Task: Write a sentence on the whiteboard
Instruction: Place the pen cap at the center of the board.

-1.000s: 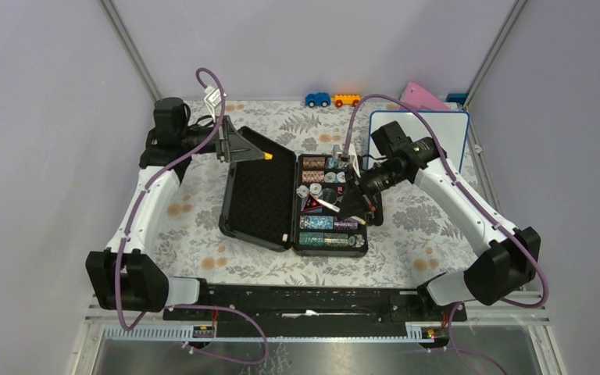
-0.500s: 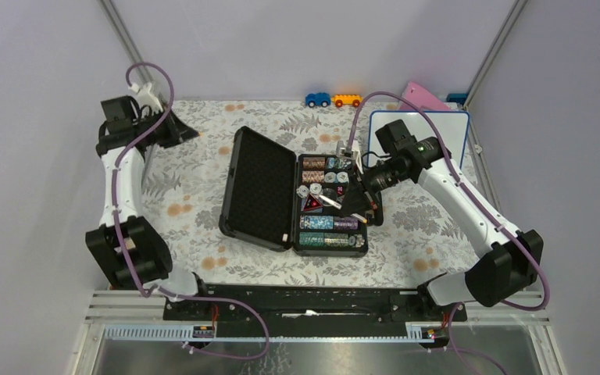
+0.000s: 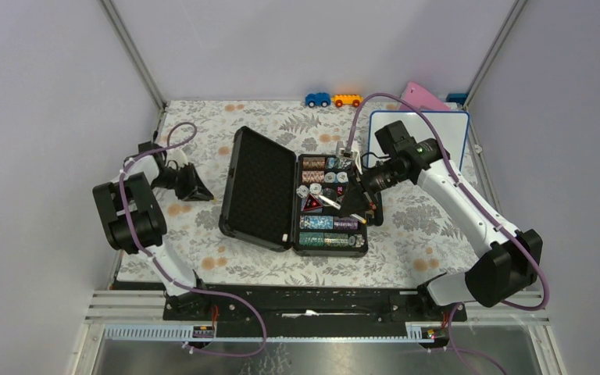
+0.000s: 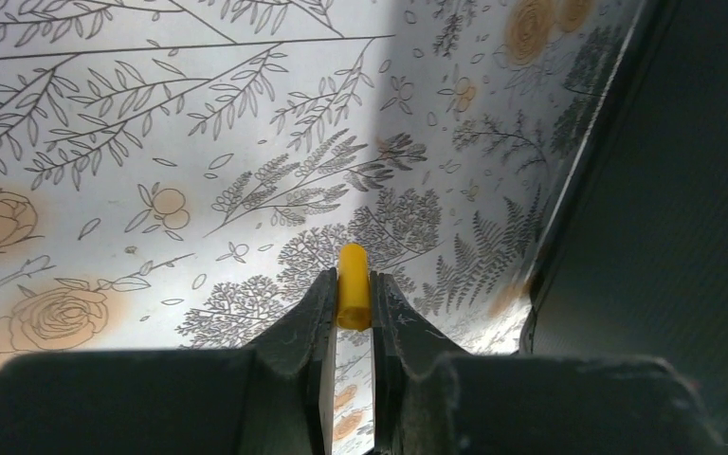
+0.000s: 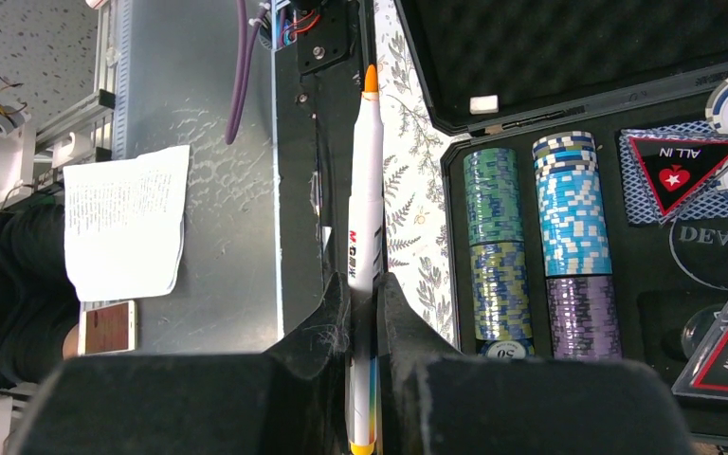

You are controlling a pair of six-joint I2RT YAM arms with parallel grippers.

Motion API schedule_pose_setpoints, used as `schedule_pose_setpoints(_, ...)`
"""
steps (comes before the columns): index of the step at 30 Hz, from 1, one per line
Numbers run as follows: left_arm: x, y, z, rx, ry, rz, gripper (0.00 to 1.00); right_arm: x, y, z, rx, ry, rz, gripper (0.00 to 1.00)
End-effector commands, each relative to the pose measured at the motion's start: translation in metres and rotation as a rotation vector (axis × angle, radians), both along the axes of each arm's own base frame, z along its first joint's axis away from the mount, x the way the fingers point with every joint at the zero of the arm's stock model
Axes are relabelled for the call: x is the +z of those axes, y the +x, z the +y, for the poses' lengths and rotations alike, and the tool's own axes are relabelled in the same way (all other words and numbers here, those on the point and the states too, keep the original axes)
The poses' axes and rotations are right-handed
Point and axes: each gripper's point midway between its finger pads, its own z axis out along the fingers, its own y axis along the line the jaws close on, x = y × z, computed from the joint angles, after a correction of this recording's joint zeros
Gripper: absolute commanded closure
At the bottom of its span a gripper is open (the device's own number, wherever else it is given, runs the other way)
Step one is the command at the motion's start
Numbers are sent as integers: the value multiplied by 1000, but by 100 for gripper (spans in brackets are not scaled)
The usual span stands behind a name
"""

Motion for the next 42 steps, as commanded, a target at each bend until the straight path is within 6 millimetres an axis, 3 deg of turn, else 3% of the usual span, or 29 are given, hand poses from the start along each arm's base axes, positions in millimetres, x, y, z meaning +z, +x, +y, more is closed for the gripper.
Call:
schedule_pose_setpoints(1,-11,-2,9,-44,44,-14,95,3,-2,-2,-5,7,-13,100)
schedule_pose_setpoints(11,-33,-7,14,-43,62,55,82,-3,-4,-4,-5,-3,-6,100)
schedule_pose_setpoints(19,-41,-6,19,-31,71,83,61,-2,-3,-3,-5,-2,-2,100)
schedule_pose_setpoints(23,-37,-5,23,-22,93,74,53,-3,-3,-3,-5,-3,2,100)
schedule_pose_setpoints(27,-30,-4,26,-19,115,55,36,-4,-3,-3,-5,-4,8,100)
schedule_pose_setpoints(29,-27,-5,27,-21,125,53,33,-3,-2,-2,-7,-4,9,100)
schedule_pose_setpoints(38,-14,-1,35,-24,163,24,28,-4,-1,-2,-17,-15,31,100)
schedule_pose_setpoints(42,2,4,38,-34,188,-28,27,-4,0,-2,-21,-22,36,100)
